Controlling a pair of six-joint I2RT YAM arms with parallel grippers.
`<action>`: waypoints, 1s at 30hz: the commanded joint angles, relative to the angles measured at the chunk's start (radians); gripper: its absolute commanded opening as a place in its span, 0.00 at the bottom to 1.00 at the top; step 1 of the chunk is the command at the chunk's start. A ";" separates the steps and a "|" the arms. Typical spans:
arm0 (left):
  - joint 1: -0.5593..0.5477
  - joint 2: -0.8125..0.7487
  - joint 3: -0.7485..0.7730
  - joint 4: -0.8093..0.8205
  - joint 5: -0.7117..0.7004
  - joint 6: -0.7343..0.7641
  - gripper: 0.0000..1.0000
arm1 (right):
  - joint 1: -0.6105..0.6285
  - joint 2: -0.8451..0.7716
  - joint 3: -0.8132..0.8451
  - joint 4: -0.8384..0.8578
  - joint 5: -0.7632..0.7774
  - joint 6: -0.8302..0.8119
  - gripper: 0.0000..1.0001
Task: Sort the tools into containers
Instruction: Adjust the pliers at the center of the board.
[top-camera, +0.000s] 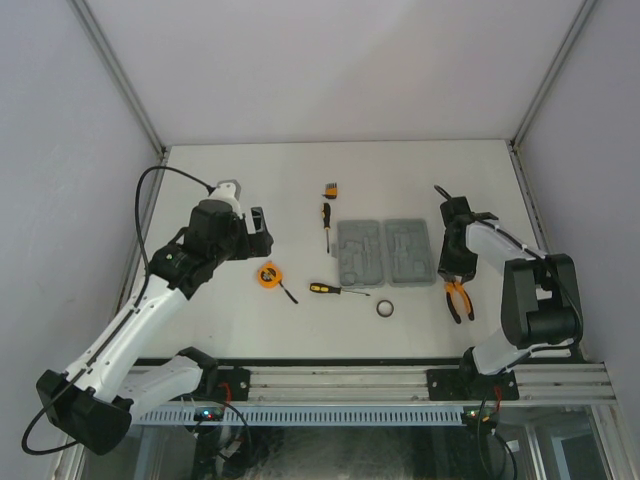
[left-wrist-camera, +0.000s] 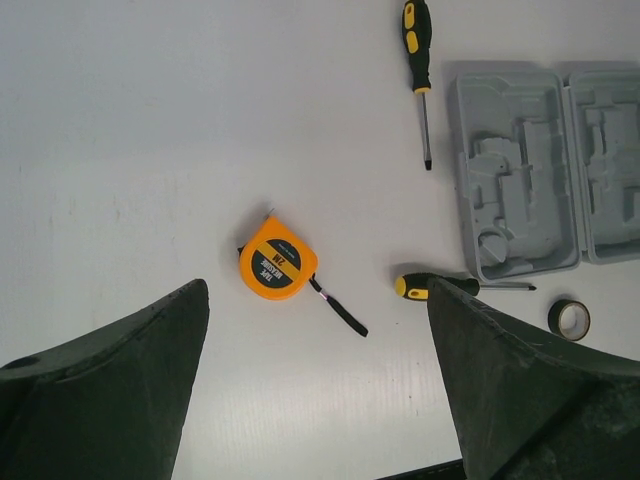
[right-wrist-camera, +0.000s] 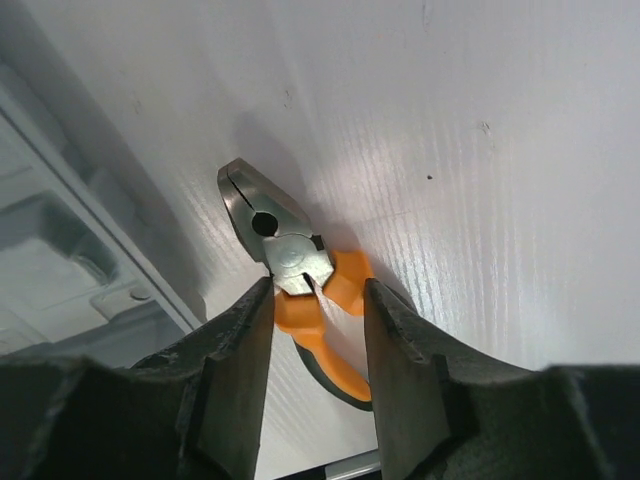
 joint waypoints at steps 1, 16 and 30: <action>0.008 -0.001 -0.022 0.035 0.020 0.014 0.93 | 0.003 -0.039 0.044 0.067 -0.028 -0.012 0.40; 0.019 -0.005 -0.023 0.036 0.030 0.012 0.93 | 0.020 0.097 0.124 0.058 0.020 -0.046 0.44; 0.021 -0.006 -0.025 0.038 0.035 0.011 0.92 | -0.004 0.157 0.139 0.064 0.053 -0.039 0.21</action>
